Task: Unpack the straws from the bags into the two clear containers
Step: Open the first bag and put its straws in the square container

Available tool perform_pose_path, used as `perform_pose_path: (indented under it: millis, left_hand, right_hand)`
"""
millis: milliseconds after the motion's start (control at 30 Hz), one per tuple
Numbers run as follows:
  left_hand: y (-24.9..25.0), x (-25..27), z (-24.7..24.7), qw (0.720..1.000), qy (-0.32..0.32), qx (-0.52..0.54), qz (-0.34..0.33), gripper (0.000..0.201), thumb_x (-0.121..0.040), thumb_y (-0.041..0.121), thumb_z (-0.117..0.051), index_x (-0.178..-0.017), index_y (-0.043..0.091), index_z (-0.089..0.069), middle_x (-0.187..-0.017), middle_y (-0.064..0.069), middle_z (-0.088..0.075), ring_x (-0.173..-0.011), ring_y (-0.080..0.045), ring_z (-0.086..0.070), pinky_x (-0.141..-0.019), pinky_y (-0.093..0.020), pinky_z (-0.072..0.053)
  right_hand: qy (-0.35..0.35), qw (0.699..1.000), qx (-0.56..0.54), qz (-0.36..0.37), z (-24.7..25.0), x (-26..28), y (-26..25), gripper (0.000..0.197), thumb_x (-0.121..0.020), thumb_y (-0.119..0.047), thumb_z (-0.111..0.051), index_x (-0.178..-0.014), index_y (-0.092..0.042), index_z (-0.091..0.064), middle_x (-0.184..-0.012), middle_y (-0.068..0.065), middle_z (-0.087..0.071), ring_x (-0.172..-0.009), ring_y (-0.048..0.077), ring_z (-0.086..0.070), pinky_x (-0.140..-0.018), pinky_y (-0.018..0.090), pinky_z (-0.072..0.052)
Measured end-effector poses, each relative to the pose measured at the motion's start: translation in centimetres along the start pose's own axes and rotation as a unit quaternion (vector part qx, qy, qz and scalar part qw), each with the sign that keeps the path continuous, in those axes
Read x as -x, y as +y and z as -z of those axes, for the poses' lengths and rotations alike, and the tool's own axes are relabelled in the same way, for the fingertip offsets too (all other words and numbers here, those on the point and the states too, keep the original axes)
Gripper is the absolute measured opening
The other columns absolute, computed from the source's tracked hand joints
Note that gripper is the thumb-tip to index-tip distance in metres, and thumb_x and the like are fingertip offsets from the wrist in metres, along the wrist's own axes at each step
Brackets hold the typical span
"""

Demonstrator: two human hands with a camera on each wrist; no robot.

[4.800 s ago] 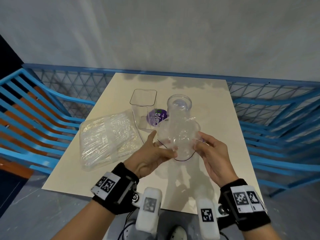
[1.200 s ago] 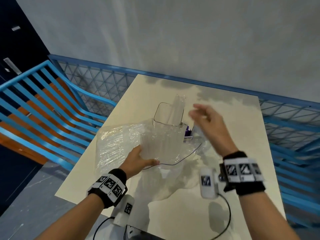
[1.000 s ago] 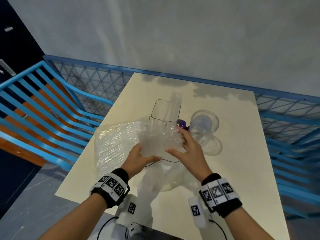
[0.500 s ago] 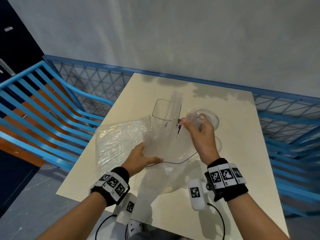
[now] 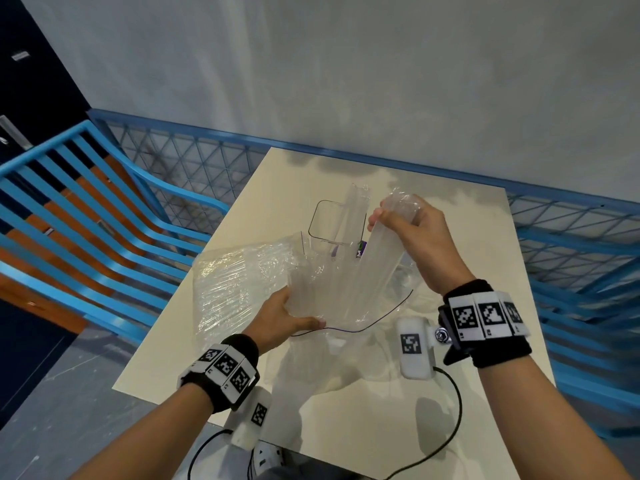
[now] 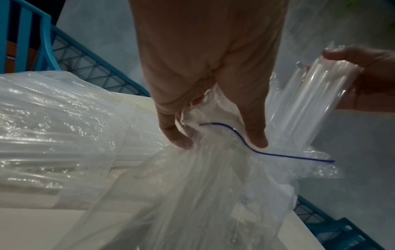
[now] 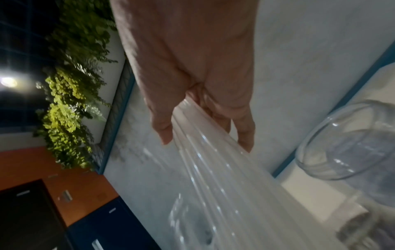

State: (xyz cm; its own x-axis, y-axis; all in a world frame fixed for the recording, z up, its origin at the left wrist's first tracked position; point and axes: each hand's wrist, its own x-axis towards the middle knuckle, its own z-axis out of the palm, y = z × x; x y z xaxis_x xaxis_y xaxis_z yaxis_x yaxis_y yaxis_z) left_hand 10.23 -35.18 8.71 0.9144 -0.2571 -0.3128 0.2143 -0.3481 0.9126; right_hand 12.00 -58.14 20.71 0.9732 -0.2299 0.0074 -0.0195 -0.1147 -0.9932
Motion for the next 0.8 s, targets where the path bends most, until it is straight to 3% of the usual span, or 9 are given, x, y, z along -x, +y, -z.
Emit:
perform_pose_path:
  millis: [100, 200, 300, 400, 467, 567, 667, 733, 800]
  left_hand:
    - [-0.3, -0.2, -0.1, 1.0, -0.006, -0.007, -0.002, 0.059, -0.066, 0.018, -0.089, -0.117, 0.018, -0.06, -0.112, 0.002, -0.07, -0.104, -0.015, -0.067, -0.095, -0.03, -0.051]
    - [-0.4, -0.3, 0.0, 1.0, -0.007, -0.005, -0.005, 0.057, -0.066, 0.018, -0.089, -0.116, 0.018, -0.061, -0.111, 0.003, -0.071, -0.103, -0.014, -0.067, -0.093, -0.029, -0.051]
    - [-0.5, -0.4, 0.2, 1.0, -0.004, -0.002, 0.0, 0.058, -0.066, 0.018, -0.089, -0.117, 0.017, -0.061, -0.111, 0.003, -0.071, -0.102, -0.012, -0.067, -0.088, -0.024, -0.051]
    - [-0.4, -0.3, 0.4, 1.0, 0.001, 0.0, 0.003, 0.058, -0.066, 0.017, -0.089, -0.117, 0.016, -0.061, -0.11, 0.002, -0.071, -0.1, -0.009, -0.067, -0.085, -0.02, -0.051]
    - [-0.2, -0.2, 0.4, 1.0, -0.001, 0.002, 0.004, 0.056, -0.067, 0.017, -0.088, -0.115, 0.018, -0.061, -0.109, 0.005, -0.07, -0.1, -0.009, -0.067, -0.087, -0.022, -0.051]
    - [-0.1, 0.1, 0.5, 1.0, -0.004, 0.005, 0.007, 0.051, -0.068, 0.016, -0.087, -0.11, 0.024, -0.058, -0.105, 0.013, -0.067, -0.097, -0.004, -0.065, -0.078, -0.013, -0.049]
    - [-0.1, 0.2, 0.5, 1.0, -0.004, 0.011, 0.008, 0.051, -0.068, 0.017, -0.087, -0.109, 0.025, -0.058, -0.103, 0.013, -0.069, -0.094, -0.001, -0.066, -0.072, -0.009, -0.049]
    - [-0.1, 0.2, 0.6, 1.0, -0.005, 0.016, 0.01, 0.049, -0.068, 0.017, -0.087, -0.107, 0.026, -0.059, -0.104, 0.011, -0.07, -0.093, 0.002, -0.066, -0.075, -0.011, -0.05]
    - [-0.2, 0.2, 0.7, 1.0, -0.003, 0.021, 0.013, 0.049, -0.067, 0.017, -0.088, -0.106, 0.028, -0.059, -0.106, 0.009, -0.07, -0.096, -0.002, -0.067, -0.082, -0.019, -0.05]
  right_hand:
    - [-0.036, 0.994, 0.097, -0.035, -0.5, 0.2, 1.1, 0.025, -0.08, -0.028, -0.072, -0.098, -0.011, -0.067, -0.097, 0.014, -0.072, -0.088, 0.03, -0.07, -0.069, 0.043, -0.055]
    - [-0.034, 0.992, 0.113, -0.031, -0.6, 0.3, 1.4, 0.023, -0.082, -0.026, -0.071, -0.098, -0.009, -0.068, -0.097, 0.016, -0.072, -0.083, 0.025, -0.069, -0.066, 0.034, -0.053]
    - [0.0, 0.998, 0.058, 0.015, -0.3, -0.3, -0.2, 0.021, -0.089, -0.02, -0.063, -0.103, -0.004, -0.063, -0.094, 0.016, -0.072, -0.081, 0.024, -0.071, -0.073, 0.041, -0.058]
    - [0.021, 0.998, 0.028, 0.057, 0.5, -1.6, -3.1, 0.022, -0.094, -0.02, -0.058, -0.106, -0.003, -0.063, -0.094, 0.012, -0.072, -0.082, 0.022, -0.072, -0.076, 0.034, -0.058]
    - [0.028, 0.996, 0.034, 0.082, 1.1, -2.8, -5.6, 0.018, -0.094, -0.021, -0.056, -0.099, -0.005, -0.065, -0.093, 0.015, -0.072, -0.082, 0.022, -0.072, -0.076, 0.034, -0.058]
    - [0.056, 0.991, -0.016, 0.122, 1.8, -4.8, -9.5, 0.009, -0.091, -0.016, -0.058, -0.085, -0.012, -0.063, -0.083, 0.013, -0.069, -0.08, 0.028, -0.071, -0.071, 0.037, -0.059]
    - [0.092, 0.98, -0.068, 0.164, 1.6, -7.0, -12.4, 0.009, -0.086, -0.02, -0.062, -0.085, -0.012, -0.06, -0.08, 0.007, -0.066, -0.089, 0.038, -0.07, -0.079, 0.047, -0.059]
    - [0.123, 0.972, -0.082, 0.184, 0.6, -8.3, -13.0, 0.017, -0.082, -0.026, -0.065, -0.088, -0.011, -0.06, -0.085, 0.008, -0.065, -0.093, 0.04, -0.068, -0.082, 0.053, -0.057]
    - [0.153, 0.966, -0.078, 0.192, -1.0, -9.3, -12.0, 0.023, -0.08, -0.028, -0.065, -0.094, -0.011, -0.061, -0.091, 0.009, -0.068, -0.09, 0.031, -0.07, -0.082, 0.05, -0.057]
